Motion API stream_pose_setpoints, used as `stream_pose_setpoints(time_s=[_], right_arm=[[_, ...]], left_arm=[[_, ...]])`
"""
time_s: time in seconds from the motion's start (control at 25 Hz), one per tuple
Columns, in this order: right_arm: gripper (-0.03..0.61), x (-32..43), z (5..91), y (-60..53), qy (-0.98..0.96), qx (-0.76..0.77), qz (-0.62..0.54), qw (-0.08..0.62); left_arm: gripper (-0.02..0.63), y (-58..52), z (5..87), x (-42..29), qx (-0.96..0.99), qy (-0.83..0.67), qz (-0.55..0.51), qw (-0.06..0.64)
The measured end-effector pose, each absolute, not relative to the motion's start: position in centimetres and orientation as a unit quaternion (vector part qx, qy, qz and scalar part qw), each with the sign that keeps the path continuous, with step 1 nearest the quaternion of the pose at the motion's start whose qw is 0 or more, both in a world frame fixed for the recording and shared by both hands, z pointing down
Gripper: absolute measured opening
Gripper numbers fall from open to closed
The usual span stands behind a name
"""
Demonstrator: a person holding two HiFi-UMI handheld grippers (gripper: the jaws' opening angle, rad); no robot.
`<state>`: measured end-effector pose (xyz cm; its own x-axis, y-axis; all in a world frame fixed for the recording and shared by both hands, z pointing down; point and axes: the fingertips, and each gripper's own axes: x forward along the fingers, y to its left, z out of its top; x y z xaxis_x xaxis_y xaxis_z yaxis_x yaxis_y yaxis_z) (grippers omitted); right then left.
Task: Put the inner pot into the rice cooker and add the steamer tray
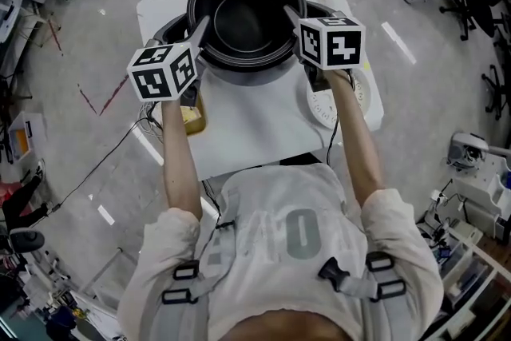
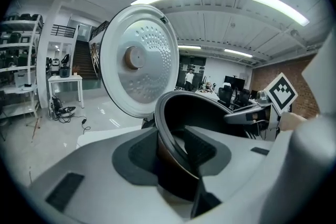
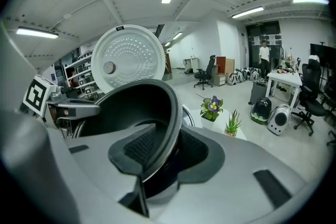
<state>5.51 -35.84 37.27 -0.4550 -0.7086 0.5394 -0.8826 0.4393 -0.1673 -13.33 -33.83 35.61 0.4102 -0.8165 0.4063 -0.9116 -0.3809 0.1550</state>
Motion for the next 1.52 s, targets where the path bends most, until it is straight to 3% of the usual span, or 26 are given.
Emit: stream_pose_setpoints(time_s=[0.24,1.2,1.52], right_arm=[[0.161,5.2,38.4,-35.9,-0.823,0.482,0.184,0.238],[0.173,5.5,39.3,-36.2,-0.822,0.494,0.196,0.207],[0.190,4.9,39.4,-35.9,-0.804,0.515,0.158,0.252]], left_arm=[[0.158,-34.0,37.0,-13.6,0.815,-0.533,0.155,0.168],[0.166,-35.0,38.7,-13.6,0.818,-0.533,0.134,0.169],[0.166,-35.6,39.0,-14.4,0.809,-0.548,0.167,0.134]])
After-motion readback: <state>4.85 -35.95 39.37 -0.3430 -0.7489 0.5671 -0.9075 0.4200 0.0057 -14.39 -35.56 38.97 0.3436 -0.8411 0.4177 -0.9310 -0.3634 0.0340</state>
